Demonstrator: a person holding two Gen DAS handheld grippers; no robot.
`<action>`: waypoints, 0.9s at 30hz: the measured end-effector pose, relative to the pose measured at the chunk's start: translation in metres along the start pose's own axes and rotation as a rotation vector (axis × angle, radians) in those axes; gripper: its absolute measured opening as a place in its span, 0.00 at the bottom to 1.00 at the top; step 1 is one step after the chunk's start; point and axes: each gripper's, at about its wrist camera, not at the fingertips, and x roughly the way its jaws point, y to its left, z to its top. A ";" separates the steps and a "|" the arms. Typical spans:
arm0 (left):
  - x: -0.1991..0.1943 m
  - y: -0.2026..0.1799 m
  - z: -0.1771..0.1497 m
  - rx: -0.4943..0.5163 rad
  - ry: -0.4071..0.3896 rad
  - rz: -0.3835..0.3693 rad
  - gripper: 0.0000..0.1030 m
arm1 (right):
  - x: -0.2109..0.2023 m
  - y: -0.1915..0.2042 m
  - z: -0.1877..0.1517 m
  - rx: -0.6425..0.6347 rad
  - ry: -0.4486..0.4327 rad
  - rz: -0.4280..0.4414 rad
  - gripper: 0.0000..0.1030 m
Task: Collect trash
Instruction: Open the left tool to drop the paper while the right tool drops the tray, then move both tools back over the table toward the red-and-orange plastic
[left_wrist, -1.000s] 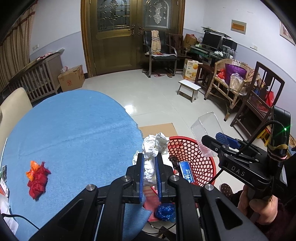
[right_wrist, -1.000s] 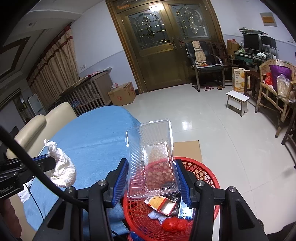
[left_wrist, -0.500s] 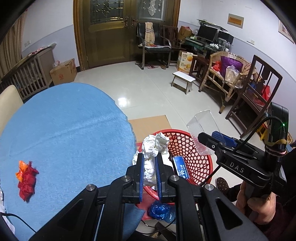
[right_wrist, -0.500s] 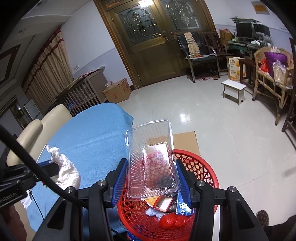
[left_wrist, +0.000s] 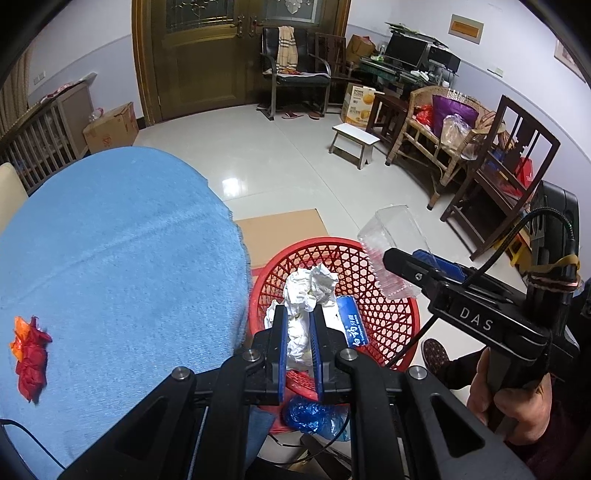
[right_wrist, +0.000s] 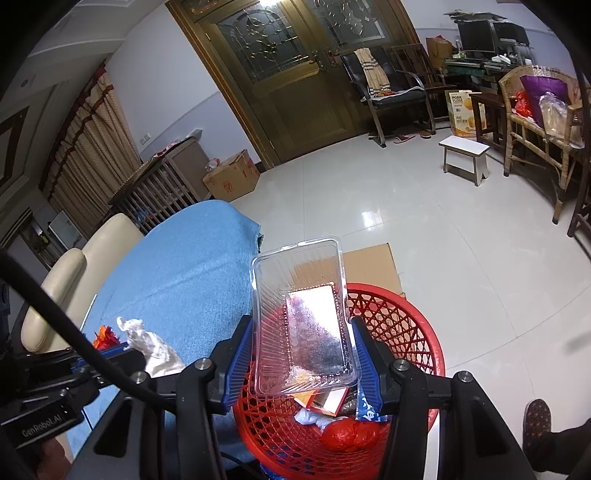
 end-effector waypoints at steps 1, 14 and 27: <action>0.001 -0.001 0.000 0.000 0.001 -0.005 0.12 | 0.001 0.000 0.000 -0.001 0.003 0.000 0.53; 0.019 0.002 0.004 -0.017 0.024 -0.127 0.23 | 0.013 0.006 0.001 -0.016 0.028 -0.007 0.53; -0.005 0.026 -0.009 -0.024 -0.056 -0.041 0.61 | 0.024 -0.005 -0.002 0.067 0.088 -0.027 0.67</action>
